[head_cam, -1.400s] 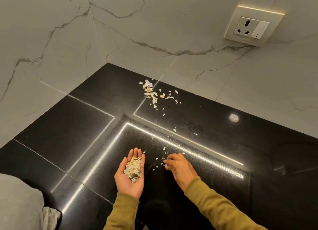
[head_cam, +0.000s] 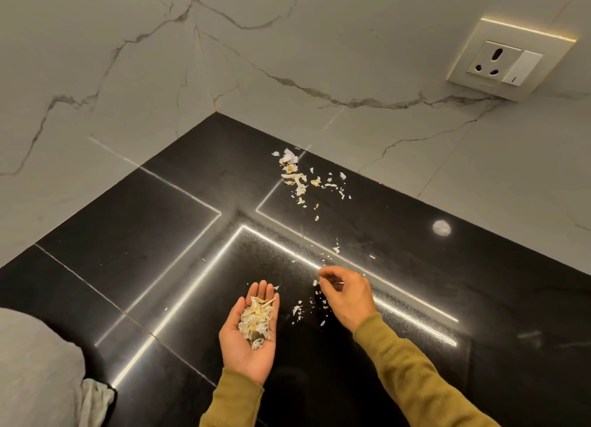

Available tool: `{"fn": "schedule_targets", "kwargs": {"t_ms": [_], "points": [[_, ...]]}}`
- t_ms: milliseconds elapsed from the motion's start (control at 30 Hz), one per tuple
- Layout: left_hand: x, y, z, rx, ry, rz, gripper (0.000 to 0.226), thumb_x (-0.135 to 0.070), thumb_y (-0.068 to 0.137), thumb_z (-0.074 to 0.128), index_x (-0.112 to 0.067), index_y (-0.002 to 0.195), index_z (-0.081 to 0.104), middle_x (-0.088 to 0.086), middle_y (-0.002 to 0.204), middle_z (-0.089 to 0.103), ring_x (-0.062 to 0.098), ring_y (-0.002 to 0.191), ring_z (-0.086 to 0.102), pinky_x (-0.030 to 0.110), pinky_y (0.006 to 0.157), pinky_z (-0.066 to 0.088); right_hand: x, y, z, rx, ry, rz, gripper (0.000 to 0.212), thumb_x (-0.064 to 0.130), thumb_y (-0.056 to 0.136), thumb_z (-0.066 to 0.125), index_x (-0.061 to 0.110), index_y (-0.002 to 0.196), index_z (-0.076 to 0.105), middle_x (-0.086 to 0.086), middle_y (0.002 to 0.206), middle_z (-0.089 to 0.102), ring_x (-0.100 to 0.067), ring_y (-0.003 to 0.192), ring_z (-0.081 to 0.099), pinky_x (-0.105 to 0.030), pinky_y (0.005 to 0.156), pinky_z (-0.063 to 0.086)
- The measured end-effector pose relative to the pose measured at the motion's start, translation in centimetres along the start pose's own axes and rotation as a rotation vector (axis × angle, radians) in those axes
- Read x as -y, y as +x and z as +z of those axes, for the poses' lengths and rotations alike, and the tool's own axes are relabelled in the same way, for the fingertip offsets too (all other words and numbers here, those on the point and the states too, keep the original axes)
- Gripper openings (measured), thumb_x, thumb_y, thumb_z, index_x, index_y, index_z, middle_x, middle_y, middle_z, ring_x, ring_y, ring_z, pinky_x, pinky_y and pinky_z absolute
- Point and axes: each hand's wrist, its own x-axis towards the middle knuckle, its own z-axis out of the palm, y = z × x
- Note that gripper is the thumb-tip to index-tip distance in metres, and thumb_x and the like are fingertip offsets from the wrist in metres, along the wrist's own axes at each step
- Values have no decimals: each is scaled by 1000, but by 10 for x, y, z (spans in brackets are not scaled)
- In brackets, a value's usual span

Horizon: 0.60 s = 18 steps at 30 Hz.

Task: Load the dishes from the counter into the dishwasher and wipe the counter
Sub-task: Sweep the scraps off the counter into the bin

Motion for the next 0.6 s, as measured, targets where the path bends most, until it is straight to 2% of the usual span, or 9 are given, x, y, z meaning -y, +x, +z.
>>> {"fn": "schedule_targets", "kwargs": {"t_ms": [67, 100, 167, 233, 300, 367, 500, 567, 600], "points": [[-2, -1, 0, -25, -4, -5, 74, -3, 35, 97, 1, 106, 76, 15, 118, 71, 29, 108, 70, 48, 89, 57, 1, 12, -1, 19, -51, 2, 16, 8, 89, 66, 14, 102, 74, 8, 90, 68, 4, 80, 62, -6, 78, 49], [-2, -2, 1, -55, 5, -5, 63, -4, 48, 92, 1, 109, 75, 15, 118, 71, 29, 108, 70, 48, 89, 57, 2, 21, -2, 28, -81, -1, 17, 8, 89, 66, 13, 104, 73, 7, 92, 69, 2, 81, 62, -8, 81, 49], [-1, -6, 6, -109, 16, -16, 35, -12, 82, 69, -1, 116, 71, 15, 116, 72, 28, 107, 71, 44, 93, 57, 7, 45, -5, 51, -163, -27, 20, 10, 88, 66, 13, 107, 73, 2, 97, 71, -5, 84, 63, -18, 88, 52], [0, -5, 11, -159, -16, -33, 31, -18, 99, 48, -1, 117, 66, 16, 110, 73, 29, 110, 68, 43, 96, 51, 14, 78, -6, 92, -234, -38, 24, 12, 88, 66, 13, 112, 71, -2, 103, 71, -11, 89, 64, -28, 94, 52], [3, -6, 15, -188, -35, -57, 33, -20, 102, 44, 1, 115, 66, 18, 107, 73, 31, 109, 67, 45, 96, 49, 24, 115, -7, 139, -282, -13, 29, 15, 89, 66, 15, 118, 67, -4, 108, 70, -14, 95, 65, -34, 99, 51], [4, -3, 19, -204, -41, -77, 35, -20, 101, 44, 3, 109, 70, 19, 107, 73, 33, 99, 72, 47, 91, 55, 38, 154, -4, 183, -352, -17, 35, 19, 90, 67, 16, 124, 63, -7, 113, 68, -19, 101, 64, -38, 101, 50], [9, 7, 29, -226, -74, -68, 35, -14, 84, 52, 10, 79, 77, 24, 93, 74, 36, 76, 75, 47, 65, 63, 73, 230, 6, 240, -495, -88, 59, 25, 87, 72, 12, 140, 49, -14, 135, 55, -30, 123, 54, -38, 107, 41], [9, 10, 36, -207, -77, -49, 28, -12, 70, 59, 12, 69, 75, 26, 86, 73, 39, 65, 74, 51, 50, 60, 81, 264, 14, 270, -554, -132, 70, 29, 85, 74, 12, 145, 42, -14, 146, 45, -31, 133, 45, -38, 112, 34], [8, 12, 38, -207, -76, -56, 28, -11, 71, 60, 13, 66, 74, 27, 83, 73, 40, 60, 72, 52, 46, 58, 83, 279, 19, 287, -579, -151, 76, 33, 84, 75, 14, 148, 38, -13, 151, 39, -32, 137, 40, -39, 115, 31]]}}
